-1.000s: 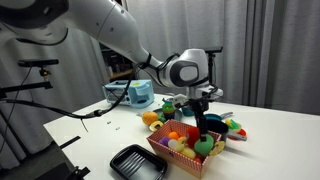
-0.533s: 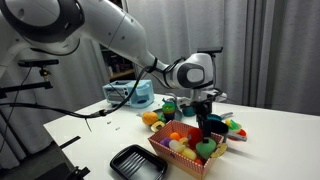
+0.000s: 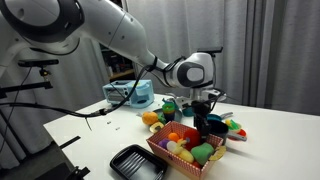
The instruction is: Get the orange object from the brown box and put it in the black pot
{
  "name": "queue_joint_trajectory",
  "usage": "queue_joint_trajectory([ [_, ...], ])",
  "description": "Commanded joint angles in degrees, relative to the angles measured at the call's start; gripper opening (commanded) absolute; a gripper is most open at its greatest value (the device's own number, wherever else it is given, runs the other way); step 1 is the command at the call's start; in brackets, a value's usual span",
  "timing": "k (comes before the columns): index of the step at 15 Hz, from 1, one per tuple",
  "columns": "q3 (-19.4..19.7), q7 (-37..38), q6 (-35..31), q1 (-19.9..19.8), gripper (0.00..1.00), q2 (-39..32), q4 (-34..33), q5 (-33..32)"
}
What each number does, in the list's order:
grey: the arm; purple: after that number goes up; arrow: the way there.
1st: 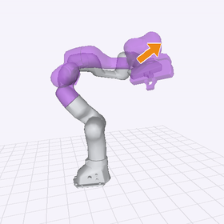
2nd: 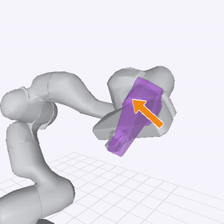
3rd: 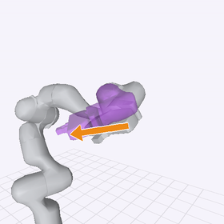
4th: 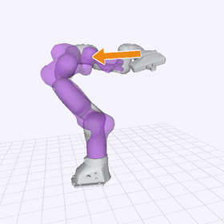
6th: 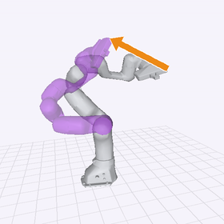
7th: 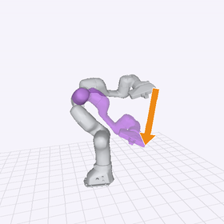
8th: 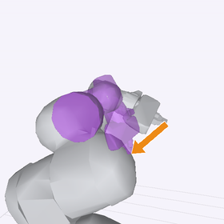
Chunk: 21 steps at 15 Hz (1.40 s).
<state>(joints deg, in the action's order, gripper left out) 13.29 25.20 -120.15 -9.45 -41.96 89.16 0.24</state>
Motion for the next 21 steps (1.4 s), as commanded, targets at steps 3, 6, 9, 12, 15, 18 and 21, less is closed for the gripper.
queue_joint_trajectory([
  [3, -1.30, -6.92, 1.25, -1.57, 0.00, 4.79, 3.69, 1.70],
  [6, -1.86, -9.60, 0.71, -1.64, 0.00, 8.08, 6.18, 2.23],
  [9, -2.23, -11.01, -0.62, -1.24, 0.00, 11.04, 8.83, 2.47],
  [12, -2.37, -10.80, -2.76, -0.97, 0.27, 13.01, 11.26, 2.33],
  [15, -2.52, -10.33, -3.85, -0.96, 0.48, 14.41, 13.38, 2.58],
  [18, -2.74, -10.92, -4.94, -1.42, 0.72, 15.68, 16.05, 3.56],
  [21, -3.07, -11.48, -8.90, -1.76, 0.93, 15.86, 19.16, 5.81],
])
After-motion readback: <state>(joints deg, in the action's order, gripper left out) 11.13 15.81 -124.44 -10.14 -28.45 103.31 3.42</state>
